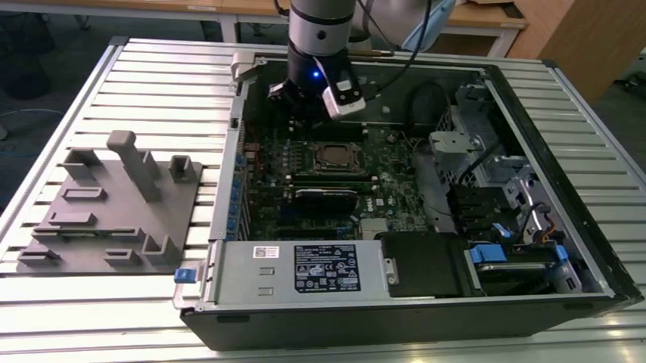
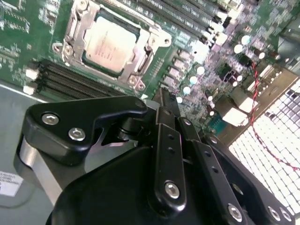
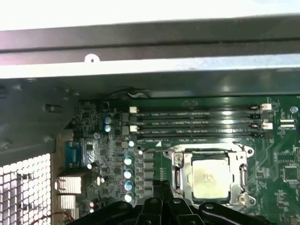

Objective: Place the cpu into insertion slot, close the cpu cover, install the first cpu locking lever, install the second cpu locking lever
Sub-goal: 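Install the first cpu locking lever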

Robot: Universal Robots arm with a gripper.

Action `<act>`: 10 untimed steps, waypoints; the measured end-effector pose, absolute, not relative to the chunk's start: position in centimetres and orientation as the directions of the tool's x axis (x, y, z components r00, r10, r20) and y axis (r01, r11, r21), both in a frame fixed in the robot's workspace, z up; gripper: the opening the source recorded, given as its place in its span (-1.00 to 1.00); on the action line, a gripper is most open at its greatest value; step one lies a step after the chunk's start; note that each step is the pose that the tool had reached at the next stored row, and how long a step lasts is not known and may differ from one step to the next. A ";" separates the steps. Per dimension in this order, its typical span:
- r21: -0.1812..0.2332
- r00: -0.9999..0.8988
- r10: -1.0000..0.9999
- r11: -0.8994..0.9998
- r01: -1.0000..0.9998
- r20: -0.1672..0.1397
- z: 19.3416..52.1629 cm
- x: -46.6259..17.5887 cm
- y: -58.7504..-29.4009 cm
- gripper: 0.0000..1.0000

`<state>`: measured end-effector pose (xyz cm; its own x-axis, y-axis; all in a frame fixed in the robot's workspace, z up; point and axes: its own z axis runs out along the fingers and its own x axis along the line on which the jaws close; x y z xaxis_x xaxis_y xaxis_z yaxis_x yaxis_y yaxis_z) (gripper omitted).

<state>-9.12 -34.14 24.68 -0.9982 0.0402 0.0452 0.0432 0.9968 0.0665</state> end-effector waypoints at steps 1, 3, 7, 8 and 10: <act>0.075 -0.998 0.040 0.996 0.043 0.045 24.7 -9.3 -34.2 -0.80; 0.087 -0.998 0.039 0.995 0.043 0.046 24.7 -9.6 -34.3 -0.80; 0.118 -0.998 0.038 0.992 0.043 0.047 24.7 -10.2 -34.5 -0.80; 0.132 -0.998 0.037 0.990 0.043 0.048 24.7 -10.3 -34.6 -0.80; 0.158 -0.998 0.036 0.986 0.043 0.049 24.7 -10.5 -34.7 -0.80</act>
<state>-10.45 -34.74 24.66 -0.9982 0.0358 0.0488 0.0431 0.9864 0.1584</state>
